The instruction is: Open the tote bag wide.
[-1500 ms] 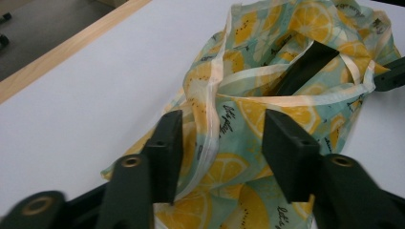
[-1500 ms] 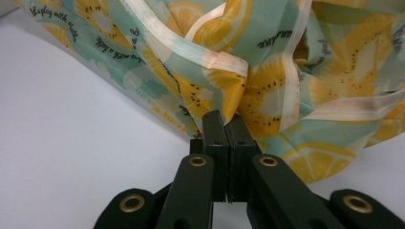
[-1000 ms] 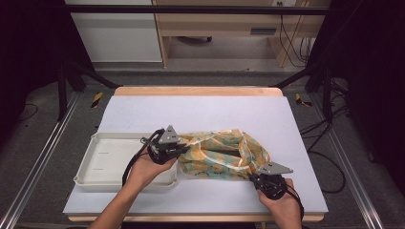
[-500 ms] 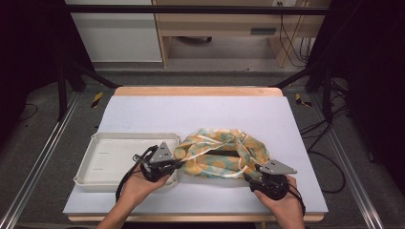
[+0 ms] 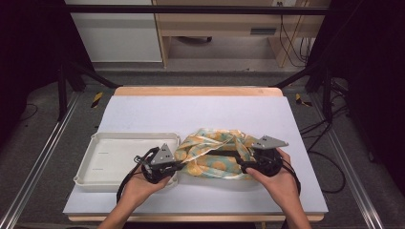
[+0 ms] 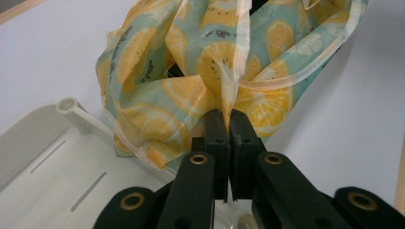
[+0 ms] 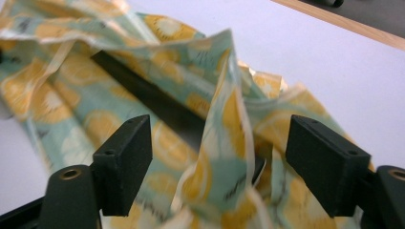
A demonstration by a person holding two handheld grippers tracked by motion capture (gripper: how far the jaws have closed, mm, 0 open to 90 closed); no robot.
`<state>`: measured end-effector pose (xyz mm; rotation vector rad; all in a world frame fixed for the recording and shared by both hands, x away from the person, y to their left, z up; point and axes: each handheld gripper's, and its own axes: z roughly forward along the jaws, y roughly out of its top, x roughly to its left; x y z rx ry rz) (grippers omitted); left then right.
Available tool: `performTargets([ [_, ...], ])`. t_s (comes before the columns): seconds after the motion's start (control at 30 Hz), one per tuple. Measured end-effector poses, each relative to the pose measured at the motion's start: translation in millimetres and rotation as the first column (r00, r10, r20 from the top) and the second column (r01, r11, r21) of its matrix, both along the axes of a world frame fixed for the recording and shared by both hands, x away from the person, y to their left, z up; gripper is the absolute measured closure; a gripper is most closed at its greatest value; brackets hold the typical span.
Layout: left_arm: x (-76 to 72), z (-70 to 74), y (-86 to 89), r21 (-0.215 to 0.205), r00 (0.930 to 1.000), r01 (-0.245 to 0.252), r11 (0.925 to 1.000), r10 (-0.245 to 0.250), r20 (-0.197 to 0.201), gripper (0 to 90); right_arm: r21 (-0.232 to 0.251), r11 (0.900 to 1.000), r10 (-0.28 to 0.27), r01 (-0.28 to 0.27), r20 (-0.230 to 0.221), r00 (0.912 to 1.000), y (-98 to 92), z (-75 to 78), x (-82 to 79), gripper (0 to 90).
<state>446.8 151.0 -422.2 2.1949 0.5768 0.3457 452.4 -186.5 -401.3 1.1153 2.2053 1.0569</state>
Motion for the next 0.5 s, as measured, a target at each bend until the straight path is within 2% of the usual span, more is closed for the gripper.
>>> performTargets([
  [0.13, -0.1, 0.5, 0.3, 0.002, 1.0, 0.005, 1.0, -0.005, 0.001, 88.4, -0.002, 1.0, -0.001, 0.001, -0.01, 1.0, 6.5, 2.5, 21.9, 36.8],
  [0.27, 0.0, 0.7, 0.1, 0.005, 0.9999, 0.01, 0.9999, -0.01, 0.0, 88.4, 0.003, 1.0, 0.0, 0.0, -0.035, 0.9994, 9.8, 2.5, 34.5, 59.1],
  [0.33, 0.3, 0.6, 0.1, 0.005, 0.9999, 0.011, 0.9999, -0.011, 0.0, 88.3, 0.018, 1.0, 0.011, -0.011, -0.029, 0.9995, 10.5, 3.3, 34.4, 72.6],
  [0.4, 0.9, 0.4, 0.1, 0.005, 1.0, 0.006, 1.0, -0.006, 0.002, 88.4, 0.027, 0.999, 0.025, -0.024, -0.022, 0.9994, 9.6, 4.7, 30.6, 79.0],
  [0.5, 2.6, 0.5, 0.2, 0.013, 0.9999, -0.001, 0.9999, 0.0, 0.011, 88.1, 0.041, 0.998, 0.039, -0.039, -0.005, 0.9992, 7.7, 7.9, 18.6, 83.7],
])
